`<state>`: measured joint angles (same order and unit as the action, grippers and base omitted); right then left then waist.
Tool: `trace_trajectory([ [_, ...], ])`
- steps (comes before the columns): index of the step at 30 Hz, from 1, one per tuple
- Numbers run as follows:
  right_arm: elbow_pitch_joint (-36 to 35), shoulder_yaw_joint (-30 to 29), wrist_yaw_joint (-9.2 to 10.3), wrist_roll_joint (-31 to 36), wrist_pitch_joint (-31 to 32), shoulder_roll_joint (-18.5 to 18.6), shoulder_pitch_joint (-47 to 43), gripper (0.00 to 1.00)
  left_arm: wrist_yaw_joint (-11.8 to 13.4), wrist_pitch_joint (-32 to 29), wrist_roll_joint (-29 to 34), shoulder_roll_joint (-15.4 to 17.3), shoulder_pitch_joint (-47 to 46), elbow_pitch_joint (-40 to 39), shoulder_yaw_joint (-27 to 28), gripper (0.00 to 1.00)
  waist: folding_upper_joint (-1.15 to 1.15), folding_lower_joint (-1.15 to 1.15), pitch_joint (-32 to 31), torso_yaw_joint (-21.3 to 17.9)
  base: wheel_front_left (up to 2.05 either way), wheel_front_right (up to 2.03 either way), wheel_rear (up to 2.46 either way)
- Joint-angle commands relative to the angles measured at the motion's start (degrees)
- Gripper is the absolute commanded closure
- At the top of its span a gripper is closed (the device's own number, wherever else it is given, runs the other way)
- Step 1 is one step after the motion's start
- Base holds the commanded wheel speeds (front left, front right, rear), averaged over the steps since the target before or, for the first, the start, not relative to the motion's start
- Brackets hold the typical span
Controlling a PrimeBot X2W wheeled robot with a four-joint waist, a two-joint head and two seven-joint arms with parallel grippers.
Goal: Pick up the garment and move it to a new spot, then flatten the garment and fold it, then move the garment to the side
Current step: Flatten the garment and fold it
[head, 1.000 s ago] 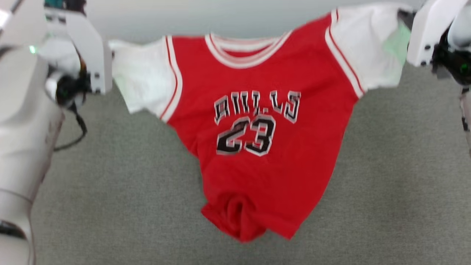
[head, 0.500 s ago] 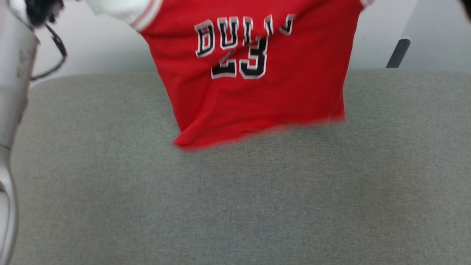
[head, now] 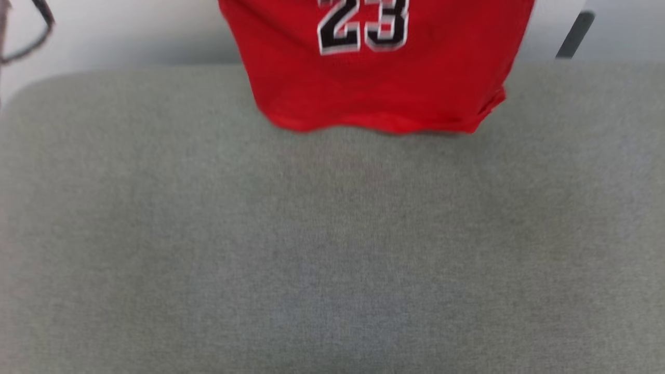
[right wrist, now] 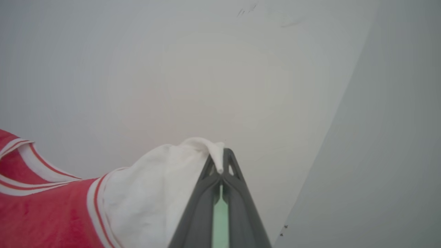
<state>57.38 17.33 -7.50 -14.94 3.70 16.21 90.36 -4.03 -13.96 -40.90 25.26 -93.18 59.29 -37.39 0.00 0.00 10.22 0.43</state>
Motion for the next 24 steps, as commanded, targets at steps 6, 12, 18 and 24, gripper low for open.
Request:
trace_trajectory([
  [6,1.6,-2.5,0.03,7.4,-8.9,1.1,7.6,1.00,2.2,8.5,1.8,-1.1,-7.9,-0.9,1.0,1.00,0.00,0.00,14.7,-0.2,0.00,0.00,0.00],
  [12,-1.1,-9.5,0.03,20.0,-17.9,2.4,13.7,1.00,3.4,20.4,3.3,-2.0,-16.9,-1.8,2.9,1.00,0.00,0.00,24.7,0.6,0.00,0.00,0.00],
  [18,-11.5,-15.4,0.03,31.6,-18.9,1.1,15.6,1.00,3.0,27.9,1.9,-3.3,-24.5,-2.2,6.6,1.00,0.00,0.00,34.7,2.8,0.00,0.00,0.00],
  [24,-19.2,-17.5,0.03,36.1,-18.8,0.3,14.7,1.00,2.0,29.1,2.6,-3.0,-25.4,-6.5,11.3,1.00,0.00,0.00,42.9,4.9,0.00,0.00,0.00],
])
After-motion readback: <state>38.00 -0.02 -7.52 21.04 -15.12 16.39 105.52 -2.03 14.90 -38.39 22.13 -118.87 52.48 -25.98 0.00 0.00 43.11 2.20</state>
